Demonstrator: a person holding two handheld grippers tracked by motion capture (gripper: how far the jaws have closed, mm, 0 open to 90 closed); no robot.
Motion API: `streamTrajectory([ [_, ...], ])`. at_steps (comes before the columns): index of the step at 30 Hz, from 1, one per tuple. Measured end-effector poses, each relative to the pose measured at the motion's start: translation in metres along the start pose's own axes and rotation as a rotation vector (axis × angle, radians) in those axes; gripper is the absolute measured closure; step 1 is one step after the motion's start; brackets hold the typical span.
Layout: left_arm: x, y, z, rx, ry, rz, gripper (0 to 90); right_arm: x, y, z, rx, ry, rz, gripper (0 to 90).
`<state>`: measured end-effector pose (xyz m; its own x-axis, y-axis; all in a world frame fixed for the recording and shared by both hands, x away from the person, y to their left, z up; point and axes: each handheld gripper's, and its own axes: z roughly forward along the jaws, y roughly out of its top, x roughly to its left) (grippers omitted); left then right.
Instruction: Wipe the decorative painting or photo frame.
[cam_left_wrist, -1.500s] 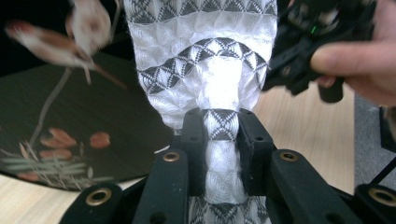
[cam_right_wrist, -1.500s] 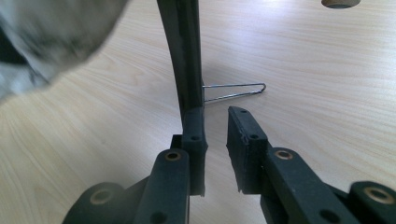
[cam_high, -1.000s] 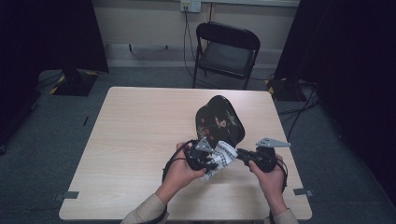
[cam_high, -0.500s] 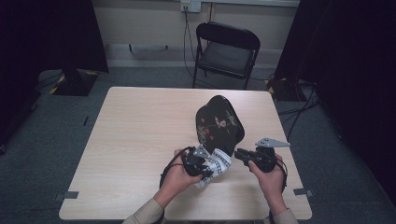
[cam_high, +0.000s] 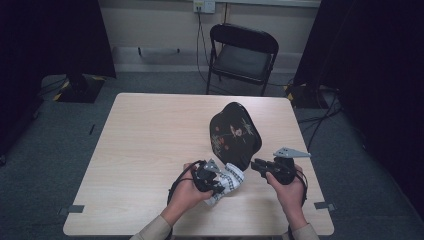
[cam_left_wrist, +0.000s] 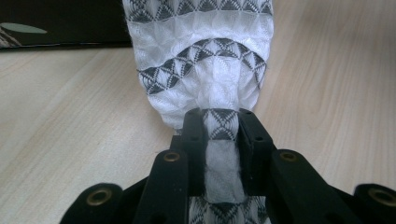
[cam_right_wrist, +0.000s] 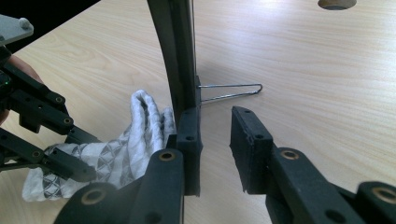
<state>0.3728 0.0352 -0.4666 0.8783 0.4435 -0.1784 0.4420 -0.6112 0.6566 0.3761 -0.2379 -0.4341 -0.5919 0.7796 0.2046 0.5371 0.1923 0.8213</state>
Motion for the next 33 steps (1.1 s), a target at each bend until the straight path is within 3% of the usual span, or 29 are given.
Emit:
streamTrajectory([
  [8,-0.015,0.014,-0.005,-0.015,-0.026,0.069,75.4,-0.001,0.0,-0.001,-0.003,-0.004,0.003,70.9],
  [17,-0.03,0.031,0.002,-0.03,-0.064,0.12,75.3,-0.003,0.001,-0.004,-0.016,-0.014,0.013,67.9],
  [33,-0.033,0.04,0.027,0.009,-0.093,0.127,75.3,-0.012,0.002,-0.012,-0.03,-0.067,0.033,57.5],
])
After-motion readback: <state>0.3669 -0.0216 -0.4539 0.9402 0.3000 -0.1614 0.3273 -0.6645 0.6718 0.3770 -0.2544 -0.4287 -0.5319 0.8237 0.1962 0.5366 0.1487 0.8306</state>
